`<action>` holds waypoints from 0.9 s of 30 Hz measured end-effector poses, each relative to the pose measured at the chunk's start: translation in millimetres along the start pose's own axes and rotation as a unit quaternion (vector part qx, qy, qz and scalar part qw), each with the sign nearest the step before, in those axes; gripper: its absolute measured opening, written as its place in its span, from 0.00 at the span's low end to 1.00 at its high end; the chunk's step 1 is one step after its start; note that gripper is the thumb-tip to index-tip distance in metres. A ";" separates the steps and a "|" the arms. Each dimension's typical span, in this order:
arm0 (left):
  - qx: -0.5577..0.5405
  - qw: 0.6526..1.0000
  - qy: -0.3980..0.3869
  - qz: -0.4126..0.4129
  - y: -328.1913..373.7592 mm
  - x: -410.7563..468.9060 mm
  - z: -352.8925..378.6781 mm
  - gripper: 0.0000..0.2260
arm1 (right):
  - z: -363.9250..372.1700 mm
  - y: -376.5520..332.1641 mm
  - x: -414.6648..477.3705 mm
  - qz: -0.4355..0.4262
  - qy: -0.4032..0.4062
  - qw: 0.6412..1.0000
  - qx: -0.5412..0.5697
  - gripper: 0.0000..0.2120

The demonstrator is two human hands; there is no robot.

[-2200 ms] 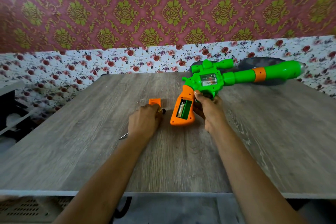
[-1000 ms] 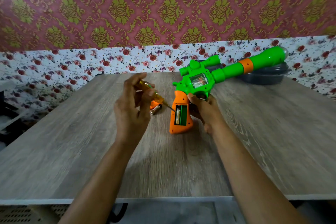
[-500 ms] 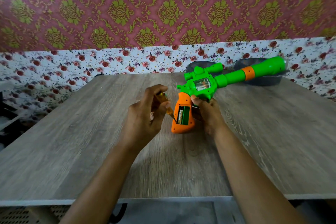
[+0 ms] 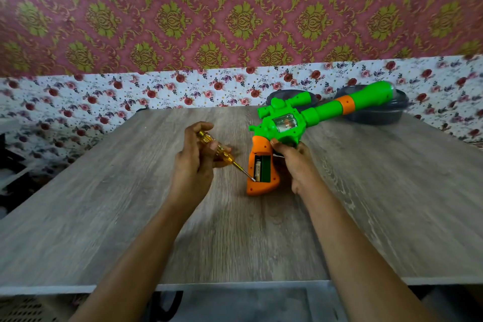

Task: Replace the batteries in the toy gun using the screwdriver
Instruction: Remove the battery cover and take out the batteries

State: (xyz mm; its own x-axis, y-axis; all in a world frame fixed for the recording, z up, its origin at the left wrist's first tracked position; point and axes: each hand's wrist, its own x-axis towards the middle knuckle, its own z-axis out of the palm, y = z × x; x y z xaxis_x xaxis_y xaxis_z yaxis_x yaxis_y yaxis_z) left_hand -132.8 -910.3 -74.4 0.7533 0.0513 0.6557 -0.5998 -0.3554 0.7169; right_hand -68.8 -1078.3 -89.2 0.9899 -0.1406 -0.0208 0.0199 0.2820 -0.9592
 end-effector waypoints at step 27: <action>0.135 0.925 -0.177 0.307 6.2 -21.4 -1.9 0.07 | -3.0 6.8 9.0 0.000 0.046 0.998 0.043 0.13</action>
State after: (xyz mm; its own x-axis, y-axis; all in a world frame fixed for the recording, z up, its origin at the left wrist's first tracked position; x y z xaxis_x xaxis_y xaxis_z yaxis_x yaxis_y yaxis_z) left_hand -153.2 -911.8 -83.5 0.3626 -0.5295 0.7669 -0.8906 -0.4393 0.1179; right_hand -60.1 -1080.5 -96.7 0.9727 -0.2265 -0.0511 0.0354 0.3623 -0.9314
